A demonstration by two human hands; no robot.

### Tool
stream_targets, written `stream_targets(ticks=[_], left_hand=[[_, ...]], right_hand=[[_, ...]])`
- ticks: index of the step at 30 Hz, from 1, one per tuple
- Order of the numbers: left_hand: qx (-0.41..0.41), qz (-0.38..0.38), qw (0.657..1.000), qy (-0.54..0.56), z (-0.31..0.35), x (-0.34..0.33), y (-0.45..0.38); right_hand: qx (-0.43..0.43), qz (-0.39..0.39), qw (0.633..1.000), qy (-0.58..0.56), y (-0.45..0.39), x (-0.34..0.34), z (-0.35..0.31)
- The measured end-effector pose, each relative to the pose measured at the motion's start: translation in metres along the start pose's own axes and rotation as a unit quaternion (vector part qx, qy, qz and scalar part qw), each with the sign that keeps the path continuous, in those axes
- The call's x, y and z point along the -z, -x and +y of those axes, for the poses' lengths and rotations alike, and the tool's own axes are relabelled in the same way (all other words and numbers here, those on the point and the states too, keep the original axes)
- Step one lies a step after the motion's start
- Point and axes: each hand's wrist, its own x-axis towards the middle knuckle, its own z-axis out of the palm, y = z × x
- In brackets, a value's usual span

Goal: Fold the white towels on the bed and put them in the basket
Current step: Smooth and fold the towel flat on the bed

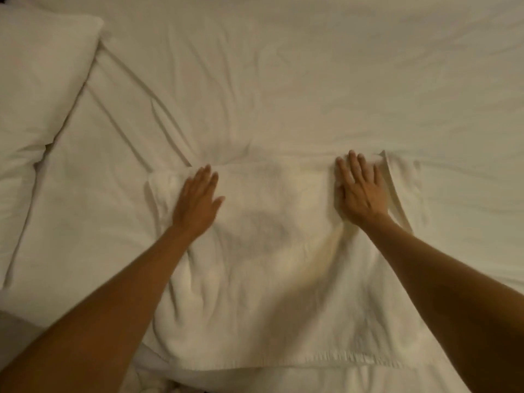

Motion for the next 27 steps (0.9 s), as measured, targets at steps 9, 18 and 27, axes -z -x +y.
stream_targets(ticks=[9, 18, 27], left_hand=[[0.155, -0.050, 0.987, -0.012, -0.059, -0.035, 0.002], [0.168, -0.069, 0.983, -0.011, -0.032, -0.022, -0.003], [-0.030, -0.074, 0.996, -0.047, 0.056, -0.026, 0.009]], right_hand=[[-0.045, 0.020, 0.991, -0.121, 0.001, -0.027, 0.062], [-0.097, -0.017, 0.984, -0.151, -0.004, -0.014, 0.059], [-0.140, -0.025, 0.984, -0.105, 0.060, -0.030, 0.002]])
